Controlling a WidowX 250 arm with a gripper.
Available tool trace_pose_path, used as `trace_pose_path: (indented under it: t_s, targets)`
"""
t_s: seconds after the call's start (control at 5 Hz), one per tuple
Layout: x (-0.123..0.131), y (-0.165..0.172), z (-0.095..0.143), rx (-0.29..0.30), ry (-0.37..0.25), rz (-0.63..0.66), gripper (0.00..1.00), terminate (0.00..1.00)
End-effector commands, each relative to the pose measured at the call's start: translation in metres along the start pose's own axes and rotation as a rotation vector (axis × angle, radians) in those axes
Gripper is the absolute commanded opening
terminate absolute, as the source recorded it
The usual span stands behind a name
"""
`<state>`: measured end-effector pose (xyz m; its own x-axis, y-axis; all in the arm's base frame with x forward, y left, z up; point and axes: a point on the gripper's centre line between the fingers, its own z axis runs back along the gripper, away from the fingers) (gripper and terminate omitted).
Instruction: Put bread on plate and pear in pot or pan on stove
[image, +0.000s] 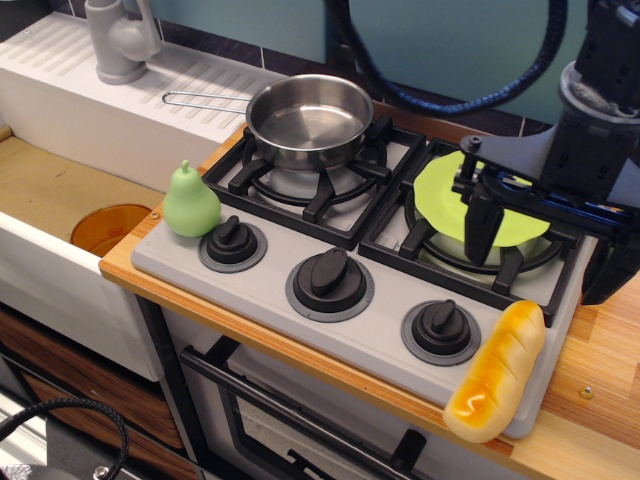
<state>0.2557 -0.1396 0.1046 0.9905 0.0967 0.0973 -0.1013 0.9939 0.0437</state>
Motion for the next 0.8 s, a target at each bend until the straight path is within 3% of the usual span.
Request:
trace_pose_path:
  t_s: [0.0, 0.6]
  targets:
    - [0.000, 0.000, 0.000, 0.000, 0.000, 0.000, 1.00, 0.00]
    - [0.013, 0.001, -0.035, -0.039, -0.074, -0.008, 1.00, 0.00]
